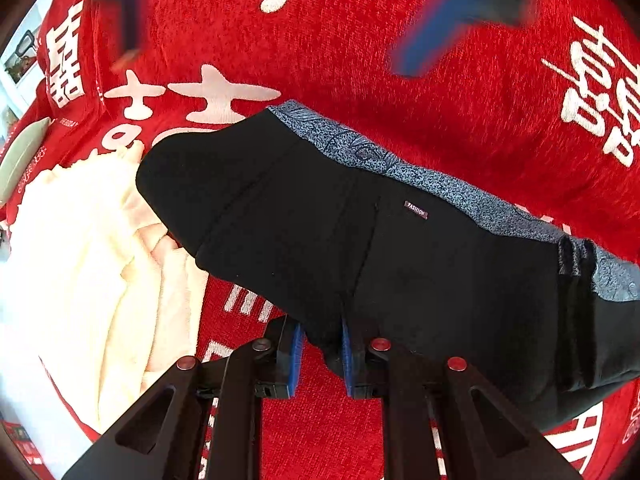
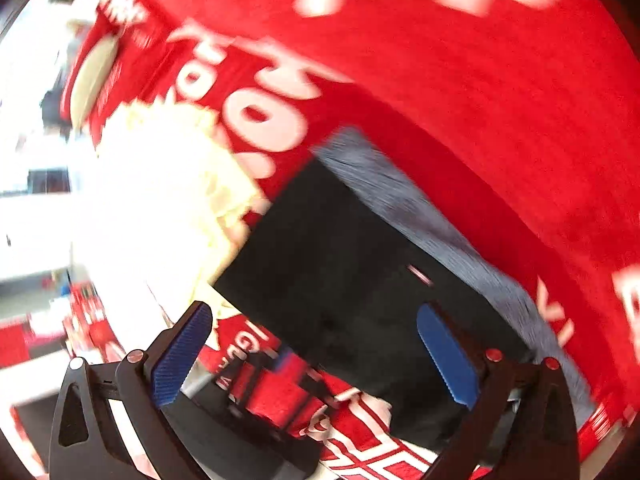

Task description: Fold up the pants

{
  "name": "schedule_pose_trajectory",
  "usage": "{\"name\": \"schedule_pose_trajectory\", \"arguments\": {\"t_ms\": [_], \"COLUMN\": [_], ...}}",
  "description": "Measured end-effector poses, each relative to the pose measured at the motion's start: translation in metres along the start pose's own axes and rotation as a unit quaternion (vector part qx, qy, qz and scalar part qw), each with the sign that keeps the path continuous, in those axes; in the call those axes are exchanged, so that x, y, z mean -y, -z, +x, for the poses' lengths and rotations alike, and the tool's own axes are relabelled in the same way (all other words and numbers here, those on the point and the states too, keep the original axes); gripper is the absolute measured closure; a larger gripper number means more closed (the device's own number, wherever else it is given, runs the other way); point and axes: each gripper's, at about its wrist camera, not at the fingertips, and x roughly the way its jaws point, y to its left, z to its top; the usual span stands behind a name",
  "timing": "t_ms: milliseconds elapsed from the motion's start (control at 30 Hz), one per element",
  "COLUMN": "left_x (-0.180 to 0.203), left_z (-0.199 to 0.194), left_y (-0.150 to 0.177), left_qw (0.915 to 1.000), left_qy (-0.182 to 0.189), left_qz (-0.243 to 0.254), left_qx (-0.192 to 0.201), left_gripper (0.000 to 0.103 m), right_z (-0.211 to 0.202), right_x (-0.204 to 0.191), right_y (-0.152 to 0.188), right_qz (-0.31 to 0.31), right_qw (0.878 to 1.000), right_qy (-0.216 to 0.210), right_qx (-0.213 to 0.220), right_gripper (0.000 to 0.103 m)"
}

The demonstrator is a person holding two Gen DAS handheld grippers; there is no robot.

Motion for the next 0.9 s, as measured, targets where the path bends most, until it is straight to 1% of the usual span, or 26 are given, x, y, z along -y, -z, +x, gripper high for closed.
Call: {"name": "schedule_pose_trajectory", "arguments": {"t_ms": [33,100,200,267,333,400,433,467,500,533,567,633,733,833,900], "left_x": [0.000,0.001,0.002,0.004,0.007,0.009,0.009,0.009,0.010,0.010,0.011,0.015,0.028,0.043,0.054], "left_z": [0.000,0.000,0.000,0.000,0.000,0.000,0.000,0.000,0.001,0.001,-0.001,-0.007,-0.024,-0.043,-0.058], "left_y": [0.000,0.000,0.000,0.000,0.001,0.001,0.001,0.001,0.002,0.002,0.001,-0.001,-0.001,-0.001,-0.003], "left_qw": [1.0000,1.0000,1.0000,0.9999,0.9997,0.9995,0.9994,0.9994,0.9994,0.9993,0.9991,0.9987,0.9969,0.9944,0.9921], "left_qy": [-0.001,-0.003,-0.004,-0.010,-0.016,-0.020,-0.021,-0.020,-0.021,-0.024,-0.025,-0.022,-0.024,-0.020,-0.017], "left_qz": [0.002,0.004,0.003,0.010,0.019,0.024,0.026,0.027,0.028,0.030,0.034,0.043,0.066,0.087,0.103], "left_qx": [-0.001,-0.003,-0.004,-0.002,0.002,0.004,0.005,0.004,0.001,0.003,0.008,0.015,0.036,0.056,0.069], "left_gripper": [0.086,0.086,0.086,0.086,0.086,0.086,0.086,0.086,0.086,0.086,0.086,0.086,0.086,0.086,0.086], "right_z": [0.011,0.031,0.069,0.089,0.105,0.115,0.118,0.118,0.116,0.109,0.103,0.085,0.054,0.023,0.002], "right_x": [-0.014,-0.033,-0.052,-0.055,-0.055,-0.055,-0.053,-0.052,-0.049,-0.044,-0.035,-0.028,-0.014,0.007,0.021], "right_y": [-0.013,-0.028,-0.041,-0.044,-0.042,-0.042,-0.040,-0.038,-0.037,-0.036,-0.033,-0.023,-0.004,0.017,0.032], "right_qz": [-0.015,-0.040,-0.063,-0.066,-0.070,-0.078,-0.082,-0.086,-0.086,-0.071,-0.062,-0.073,-0.062,-0.043,-0.032], "right_qw": [1.000,0.997,0.987,0.981,0.974,0.970,0.967,0.967,0.969,0.974,0.978,0.984,0.993,0.998,0.999], "right_qy": [0.006,0.021,0.060,0.071,0.088,0.106,0.116,0.121,0.117,0.104,0.096,0.083,0.052,0.015,-0.008], "right_qx": [-0.022,-0.063,-0.132,-0.167,-0.195,-0.206,-0.210,-0.207,-0.200,-0.188,-0.174,-0.137,-0.084,-0.034,-0.002], "right_gripper": [0.000,0.000,0.000,0.000,0.000,0.000,0.003,0.011,0.046,0.075,0.083,0.085,0.086,0.086,0.086]}}
